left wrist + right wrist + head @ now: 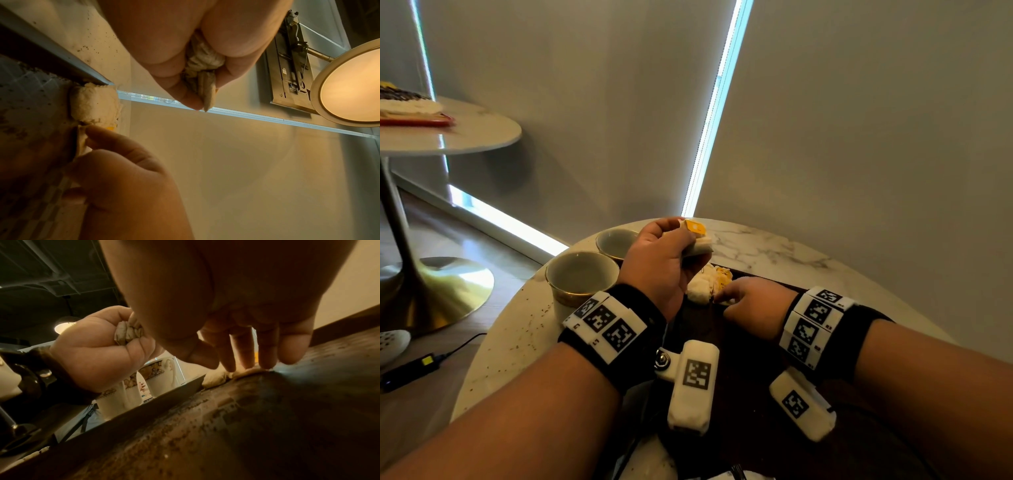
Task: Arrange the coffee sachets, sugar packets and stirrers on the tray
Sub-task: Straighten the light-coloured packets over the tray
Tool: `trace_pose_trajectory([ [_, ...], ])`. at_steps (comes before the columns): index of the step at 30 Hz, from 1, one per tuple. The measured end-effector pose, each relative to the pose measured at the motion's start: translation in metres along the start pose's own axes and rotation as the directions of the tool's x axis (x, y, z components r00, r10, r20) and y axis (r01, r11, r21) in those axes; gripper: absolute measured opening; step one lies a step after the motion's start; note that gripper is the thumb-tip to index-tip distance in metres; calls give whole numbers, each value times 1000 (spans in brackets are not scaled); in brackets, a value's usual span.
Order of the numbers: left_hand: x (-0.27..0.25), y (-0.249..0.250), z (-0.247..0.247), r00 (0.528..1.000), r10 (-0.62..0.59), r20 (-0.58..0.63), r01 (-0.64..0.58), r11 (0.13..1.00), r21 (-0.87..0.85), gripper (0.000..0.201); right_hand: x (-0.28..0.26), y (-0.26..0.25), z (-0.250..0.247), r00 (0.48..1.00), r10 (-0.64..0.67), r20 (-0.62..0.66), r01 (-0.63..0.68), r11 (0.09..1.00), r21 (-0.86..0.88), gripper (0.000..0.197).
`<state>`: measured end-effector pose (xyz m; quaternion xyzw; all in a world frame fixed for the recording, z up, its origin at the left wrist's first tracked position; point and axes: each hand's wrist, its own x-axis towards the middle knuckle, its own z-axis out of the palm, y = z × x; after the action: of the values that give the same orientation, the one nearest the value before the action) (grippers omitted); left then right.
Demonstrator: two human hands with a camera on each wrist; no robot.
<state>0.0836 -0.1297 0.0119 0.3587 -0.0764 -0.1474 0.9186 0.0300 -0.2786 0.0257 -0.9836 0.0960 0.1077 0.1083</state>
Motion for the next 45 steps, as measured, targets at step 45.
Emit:
trace_pose_trajectory([
  [45, 1, -3, -3, 994, -108, 19, 101, 970, 221, 19, -3, -4, -25, 883, 154, -443, 340, 441, 831, 25],
])
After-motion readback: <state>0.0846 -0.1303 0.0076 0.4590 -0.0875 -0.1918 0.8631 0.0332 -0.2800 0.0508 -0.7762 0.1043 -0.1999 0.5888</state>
